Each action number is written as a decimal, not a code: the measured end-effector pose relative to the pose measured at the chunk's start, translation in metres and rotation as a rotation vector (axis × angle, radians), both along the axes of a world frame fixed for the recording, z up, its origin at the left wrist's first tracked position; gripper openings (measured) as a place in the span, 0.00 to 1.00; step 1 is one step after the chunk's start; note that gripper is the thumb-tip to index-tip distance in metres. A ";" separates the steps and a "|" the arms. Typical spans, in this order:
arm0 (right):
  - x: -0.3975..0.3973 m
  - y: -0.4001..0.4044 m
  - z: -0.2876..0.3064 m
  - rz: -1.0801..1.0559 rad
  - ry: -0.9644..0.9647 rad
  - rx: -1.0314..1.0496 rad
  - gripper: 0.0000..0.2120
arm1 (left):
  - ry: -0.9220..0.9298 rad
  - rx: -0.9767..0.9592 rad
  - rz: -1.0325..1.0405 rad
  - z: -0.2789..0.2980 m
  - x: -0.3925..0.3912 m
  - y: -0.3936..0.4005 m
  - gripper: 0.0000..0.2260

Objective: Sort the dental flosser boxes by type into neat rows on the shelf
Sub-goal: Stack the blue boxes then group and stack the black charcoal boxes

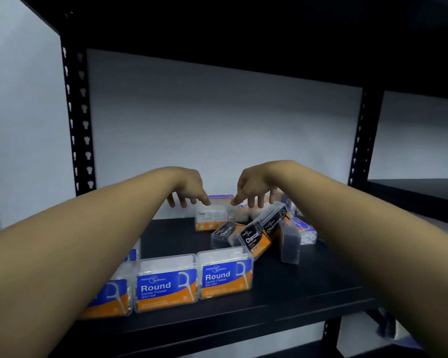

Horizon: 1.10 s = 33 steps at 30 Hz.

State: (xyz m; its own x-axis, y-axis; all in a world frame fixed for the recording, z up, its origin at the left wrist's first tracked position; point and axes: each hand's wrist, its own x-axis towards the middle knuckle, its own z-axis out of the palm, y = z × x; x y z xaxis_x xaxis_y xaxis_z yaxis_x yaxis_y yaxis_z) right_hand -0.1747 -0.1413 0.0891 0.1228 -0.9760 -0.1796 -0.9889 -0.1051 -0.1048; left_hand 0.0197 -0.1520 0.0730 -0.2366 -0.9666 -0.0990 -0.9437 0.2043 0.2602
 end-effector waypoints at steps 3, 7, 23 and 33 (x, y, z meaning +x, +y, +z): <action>-0.012 -0.006 -0.006 0.013 0.006 -0.021 0.19 | 0.019 -0.007 0.012 -0.010 -0.004 -0.010 0.21; -0.028 -0.016 -0.009 0.051 0.008 -0.045 0.21 | -0.014 -0.032 0.024 -0.019 -0.007 -0.024 0.17; -0.064 -0.041 -0.015 0.251 -0.087 -0.136 0.20 | 0.046 -0.070 0.093 -0.030 -0.017 -0.037 0.13; -0.064 -0.049 -0.020 0.380 -0.038 -0.161 0.18 | -0.107 -0.012 0.077 -0.027 -0.028 -0.024 0.10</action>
